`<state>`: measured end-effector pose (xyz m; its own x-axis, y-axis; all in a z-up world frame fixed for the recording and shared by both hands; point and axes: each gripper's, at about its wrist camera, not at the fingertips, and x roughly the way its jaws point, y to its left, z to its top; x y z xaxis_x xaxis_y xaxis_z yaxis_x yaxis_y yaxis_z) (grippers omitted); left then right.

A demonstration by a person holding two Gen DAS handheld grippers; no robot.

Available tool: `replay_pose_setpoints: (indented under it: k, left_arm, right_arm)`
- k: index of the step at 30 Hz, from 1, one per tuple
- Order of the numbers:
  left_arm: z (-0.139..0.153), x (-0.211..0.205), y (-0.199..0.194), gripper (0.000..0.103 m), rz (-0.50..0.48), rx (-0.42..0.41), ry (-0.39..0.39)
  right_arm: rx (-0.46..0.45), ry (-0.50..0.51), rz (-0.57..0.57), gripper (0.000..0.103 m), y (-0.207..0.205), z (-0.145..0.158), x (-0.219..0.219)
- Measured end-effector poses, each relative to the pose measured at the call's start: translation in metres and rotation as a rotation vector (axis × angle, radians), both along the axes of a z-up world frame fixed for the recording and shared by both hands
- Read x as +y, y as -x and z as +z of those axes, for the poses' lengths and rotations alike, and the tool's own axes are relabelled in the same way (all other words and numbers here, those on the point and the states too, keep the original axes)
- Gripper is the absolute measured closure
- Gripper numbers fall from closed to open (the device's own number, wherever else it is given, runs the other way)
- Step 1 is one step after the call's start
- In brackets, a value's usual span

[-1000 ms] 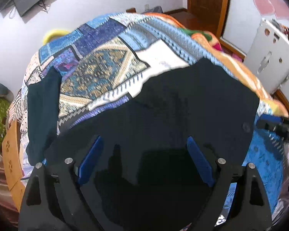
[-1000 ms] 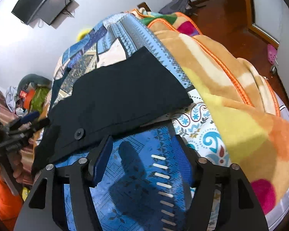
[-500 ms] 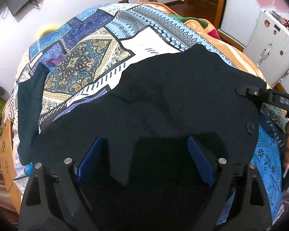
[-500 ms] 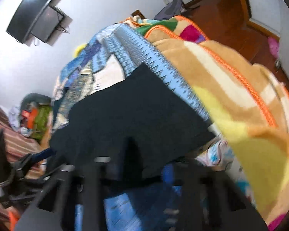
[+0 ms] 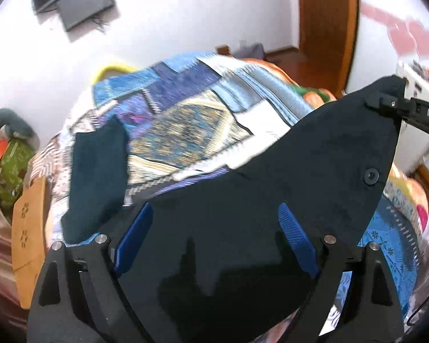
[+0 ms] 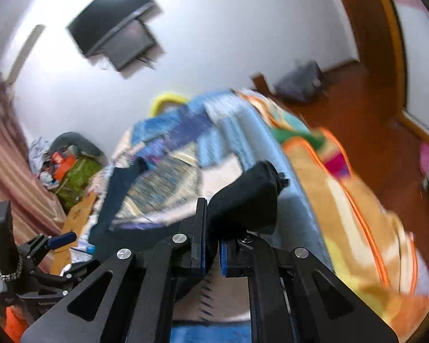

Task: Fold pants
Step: 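Lower the folded trousers onto the quilt and open both grippers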

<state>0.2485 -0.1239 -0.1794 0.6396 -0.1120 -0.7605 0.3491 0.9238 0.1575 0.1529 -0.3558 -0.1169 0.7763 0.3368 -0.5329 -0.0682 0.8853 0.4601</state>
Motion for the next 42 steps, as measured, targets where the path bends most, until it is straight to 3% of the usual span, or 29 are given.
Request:
replay_pose_setpoints:
  k: [5, 12, 17, 22, 25, 28, 33, 37, 42]
  left_arm:
    - [0.026, 0.052, 0.016, 0.013, 0.100, -0.069, 0.052]
    - [0.037, 0.131, 0.040, 0.012, 0.270, -0.114, 0.066]
    - [0.025, 0.176, 0.051, 0.012, 0.392, -0.096, 0.082]
    - [0.007, 0.198, 0.060, 0.012, 0.442, -0.055, 0.080]
    - [0.000, 0.200, 0.059, 0.012, 0.448, -0.037, 0.072]
    - [-0.002, 0.198, 0.056, 0.012, 0.444, -0.028, 0.077]
    - [0.004, 0.184, 0.048, 0.012, 0.413, -0.038, 0.104]
    - [0.008, 0.164, 0.034, 0.012, 0.355, -0.029, 0.141]
    - [0.002, 0.127, 0.008, 0.012, 0.254, 0.017, 0.141]
  right_arm:
    - [-0.078, 0.020, 0.120, 0.097, -0.013, 0.033, 0.047]
    - [-0.101, 0.051, 0.347, 0.097, -0.028, 0.038, 0.131]
    - [-0.033, 0.110, 0.521, 0.097, -0.022, 0.005, 0.194]
    - [0.104, 0.166, 0.682, 0.097, -0.005, -0.046, 0.233]
    - [0.159, 0.256, 0.762, 0.092, 0.012, -0.064, 0.250]
    - [0.168, 0.318, 0.794, 0.084, 0.021, -0.065, 0.254]
    - [0.168, 0.215, 0.764, 0.060, 0.014, -0.044, 0.230]
    - [0.112, 0.190, 0.678, 0.058, 0.002, -0.023, 0.201]
    - [0.093, 0.255, 0.576, 0.058, -0.031, -0.020, 0.166]
